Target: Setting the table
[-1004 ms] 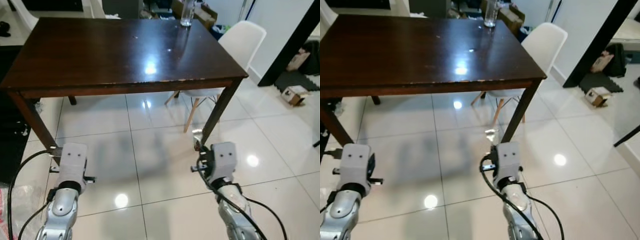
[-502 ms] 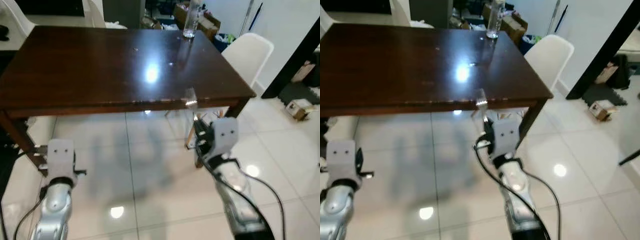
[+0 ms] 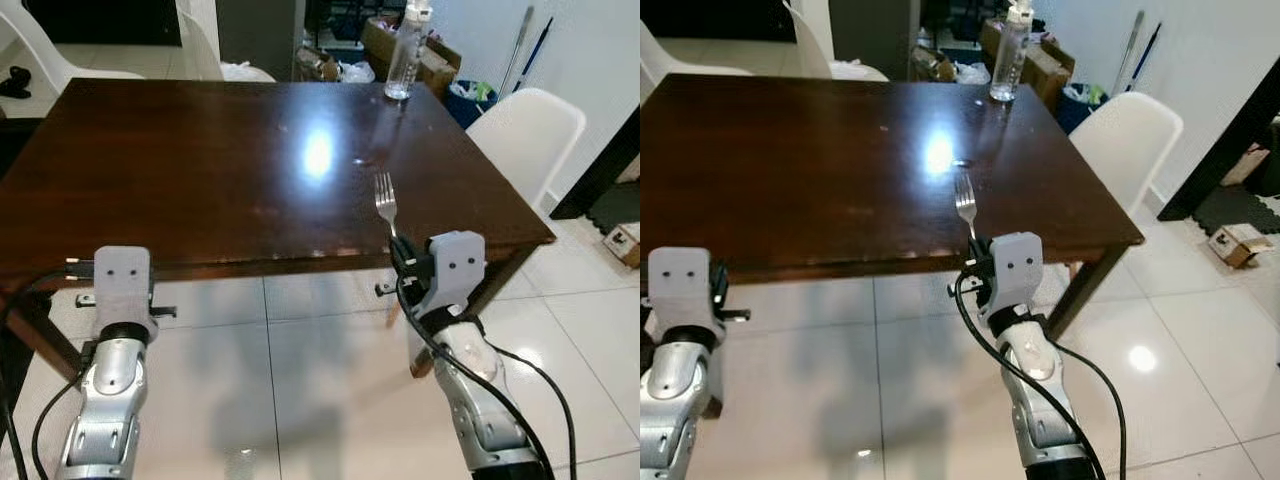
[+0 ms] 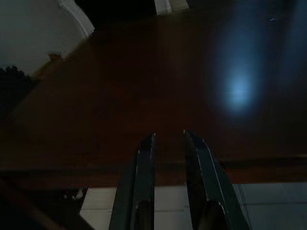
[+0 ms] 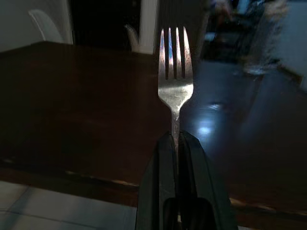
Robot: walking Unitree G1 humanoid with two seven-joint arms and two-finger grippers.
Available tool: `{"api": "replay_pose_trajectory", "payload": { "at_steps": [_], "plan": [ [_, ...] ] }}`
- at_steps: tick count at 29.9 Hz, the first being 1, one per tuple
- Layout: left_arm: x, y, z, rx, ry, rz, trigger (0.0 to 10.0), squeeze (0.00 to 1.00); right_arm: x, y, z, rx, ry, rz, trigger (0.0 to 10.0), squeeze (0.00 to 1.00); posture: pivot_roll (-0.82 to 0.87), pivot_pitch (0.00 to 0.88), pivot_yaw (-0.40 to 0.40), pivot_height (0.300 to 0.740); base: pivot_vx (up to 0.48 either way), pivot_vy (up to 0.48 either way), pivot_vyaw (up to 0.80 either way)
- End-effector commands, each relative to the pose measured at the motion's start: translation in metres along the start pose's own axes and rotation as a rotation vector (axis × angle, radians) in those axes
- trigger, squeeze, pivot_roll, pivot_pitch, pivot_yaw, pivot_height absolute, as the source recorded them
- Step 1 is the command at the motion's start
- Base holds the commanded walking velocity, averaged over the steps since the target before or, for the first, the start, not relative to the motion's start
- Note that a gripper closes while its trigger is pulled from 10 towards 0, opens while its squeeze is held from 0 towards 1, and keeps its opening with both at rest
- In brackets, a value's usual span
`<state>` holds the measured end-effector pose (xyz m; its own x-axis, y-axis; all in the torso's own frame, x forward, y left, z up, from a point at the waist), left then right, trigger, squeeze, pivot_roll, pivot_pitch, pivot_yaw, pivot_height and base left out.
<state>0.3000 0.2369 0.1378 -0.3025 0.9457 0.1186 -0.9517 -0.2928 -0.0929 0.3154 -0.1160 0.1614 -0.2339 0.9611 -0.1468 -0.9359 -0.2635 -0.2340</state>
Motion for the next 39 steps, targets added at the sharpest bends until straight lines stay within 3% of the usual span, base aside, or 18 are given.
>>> {"api": "replay_pose_trajectory", "payload": {
  "at_steps": [1, 9, 23, 33, 39],
  "plan": [
    [-0.002, -0.002, 0.0, -0.001, -0.001, -0.007, 10.0, 0.0, -0.008, 0.002, -0.007, 0.037, -0.018, -0.028, 10.0, 0.0, 0.0, 0.038, 0.002, 0.74, 0.48, 0.0, 0.0],
    [-0.005, -0.005, 0.007, -0.025, -0.009, -0.025, 10.0, 0.0, -0.022, 0.004, -0.017, 0.092, -0.068, -0.091, 10.0, 0.0, 0.0, 0.04, 0.01, 0.74, 0.48, 0.0, 0.0],
    [-0.007, -0.006, 0.009, -0.03, -0.011, -0.037, 10.0, 0.0, -0.016, 0.001, -0.013, 0.082, -0.1, -0.071, 10.0, 0.0, 0.01, 0.043, 0.013, 0.74, 0.48, 0.0, 0.0],
    [-0.012, -0.006, 0.01, -0.035, -0.019, -0.061, 10.0, 0.0, -0.024, 0.002, -0.017, 0.099, -0.125, -0.115, 10.0, 0.0, 0.01, 0.044, 0.017, 0.74, 0.474, 0.0, 0.0],
    [-0.02, -0.002, 0.012, -0.042, -0.017, -0.126, 10.0, 0.0, -0.023, 0.003, -0.02, 0.11, -0.148, -0.106, 10.0, 0.0, 0.01, 0.047, 0.02, 0.74, 0.129, 0.0, 0.0]
  ]
}}
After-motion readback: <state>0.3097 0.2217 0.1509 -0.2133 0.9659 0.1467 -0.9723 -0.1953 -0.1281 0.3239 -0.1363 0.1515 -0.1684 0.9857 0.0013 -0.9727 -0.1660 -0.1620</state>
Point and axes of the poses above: a point about 5 cm out from each wrist's last joint towards the gripper, its own y axis pointing back from the gripper into the wrist, its own z axis along the axis of the wrist's last joint, x = y × z, the point moved 2 cm from there along -y, pointing out of the wrist towards the gripper, and after that the axes turned 6 degrees about y, right-handed, at the moved point
